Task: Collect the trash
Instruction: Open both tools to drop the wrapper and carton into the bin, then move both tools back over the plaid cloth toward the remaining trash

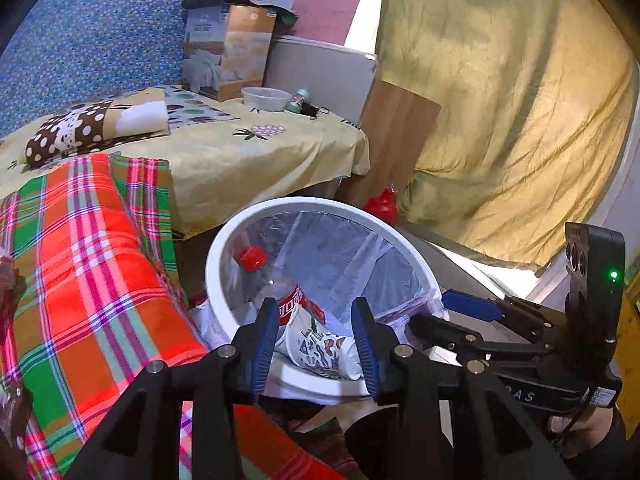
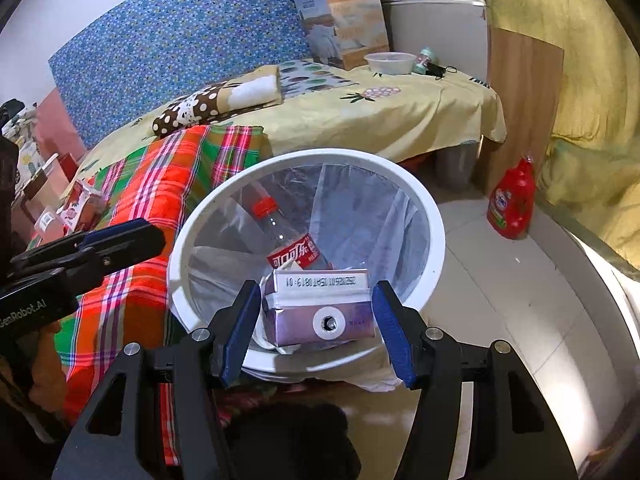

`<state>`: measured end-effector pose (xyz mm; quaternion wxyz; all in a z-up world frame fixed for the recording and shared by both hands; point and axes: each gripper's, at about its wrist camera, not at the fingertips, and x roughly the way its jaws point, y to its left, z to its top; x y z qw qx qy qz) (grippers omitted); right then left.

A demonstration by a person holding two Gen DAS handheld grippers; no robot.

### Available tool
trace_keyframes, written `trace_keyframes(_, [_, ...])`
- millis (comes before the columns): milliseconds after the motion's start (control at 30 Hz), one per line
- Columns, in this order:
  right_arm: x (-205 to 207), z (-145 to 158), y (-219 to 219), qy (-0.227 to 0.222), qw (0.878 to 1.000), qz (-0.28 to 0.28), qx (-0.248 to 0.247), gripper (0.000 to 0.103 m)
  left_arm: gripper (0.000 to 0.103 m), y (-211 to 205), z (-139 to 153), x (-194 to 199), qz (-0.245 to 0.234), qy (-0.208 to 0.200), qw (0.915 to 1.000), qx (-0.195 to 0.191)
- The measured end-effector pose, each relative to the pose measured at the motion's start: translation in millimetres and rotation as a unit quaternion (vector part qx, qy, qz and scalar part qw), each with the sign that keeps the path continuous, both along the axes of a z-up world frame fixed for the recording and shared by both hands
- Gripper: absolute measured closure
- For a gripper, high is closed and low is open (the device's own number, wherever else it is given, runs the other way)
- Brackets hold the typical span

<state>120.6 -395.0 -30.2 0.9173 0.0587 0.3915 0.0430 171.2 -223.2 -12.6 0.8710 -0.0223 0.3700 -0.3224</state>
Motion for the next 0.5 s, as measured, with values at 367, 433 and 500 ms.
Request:
trace_keyframes(367, [-6.3,11.5,14.3,-0.018,1.0,0.011,0.002,0.043,0.066,40.4,4.8,-20.8,0.034,0.006,0.9994,-0.008])
trace_keyframes(433, [-8.8,14.0,19.5,-0.023,1.0,0.019,0.005,0.043,0.066,48.3,7.4,-26.1,0.034,0.006,0.9993,-0.015])
trace_keyframes(500, [-11.5,16.9,25.6,-0.028,0.999,0.028,0.007,0.043,0.066,56.9,10.2,-31.5,0.043,0.003,0.9989,-0.016])
